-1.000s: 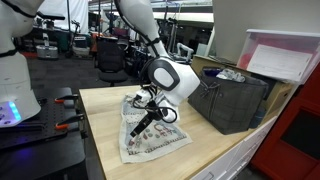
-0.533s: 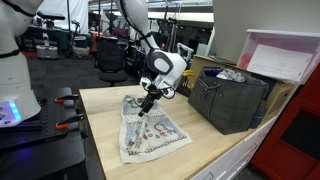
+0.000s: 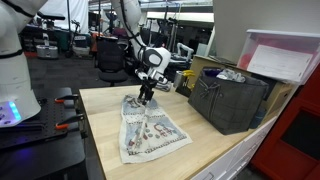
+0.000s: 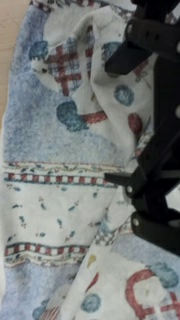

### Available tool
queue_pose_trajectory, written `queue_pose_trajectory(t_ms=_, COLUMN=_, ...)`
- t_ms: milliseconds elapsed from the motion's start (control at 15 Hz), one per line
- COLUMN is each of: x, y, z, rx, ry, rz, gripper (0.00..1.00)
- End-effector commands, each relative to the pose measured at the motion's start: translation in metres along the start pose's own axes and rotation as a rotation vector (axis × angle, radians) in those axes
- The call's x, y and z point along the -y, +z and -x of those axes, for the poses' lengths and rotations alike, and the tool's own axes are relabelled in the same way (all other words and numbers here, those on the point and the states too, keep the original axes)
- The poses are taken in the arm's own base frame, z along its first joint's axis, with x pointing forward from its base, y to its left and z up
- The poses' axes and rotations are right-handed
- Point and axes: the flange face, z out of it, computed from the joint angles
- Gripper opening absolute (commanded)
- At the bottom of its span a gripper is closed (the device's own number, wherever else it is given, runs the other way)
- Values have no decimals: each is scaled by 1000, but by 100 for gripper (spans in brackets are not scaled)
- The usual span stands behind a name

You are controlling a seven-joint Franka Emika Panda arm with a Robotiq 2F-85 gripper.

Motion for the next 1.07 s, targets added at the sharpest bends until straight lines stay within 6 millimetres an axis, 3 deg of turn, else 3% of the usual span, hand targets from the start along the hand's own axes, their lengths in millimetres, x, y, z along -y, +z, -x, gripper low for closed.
queue_pose_trajectory(t_ms=0, x=13, y=-2, z=0, rx=-11, ry=-35, rz=-1, gripper=100)
queue_pose_trajectory(t_ms=133, x=26, y=-5, z=0, rx=-16, ry=-70, rz=-7, gripper=100)
queue_pose_trajectory(t_ms=533, x=22, y=-17, z=-2, rx=-115, ry=-48, rz=-1, gripper=100)
queue_pose_trajectory(t_ms=800, x=56, y=-12, z=3, rx=-237, ry=-44, rz=-40, gripper=100)
queue_pose_trajectory(t_ms=1000, x=92, y=-3, z=26, rx=-255, ry=-78, rz=-81, gripper=100)
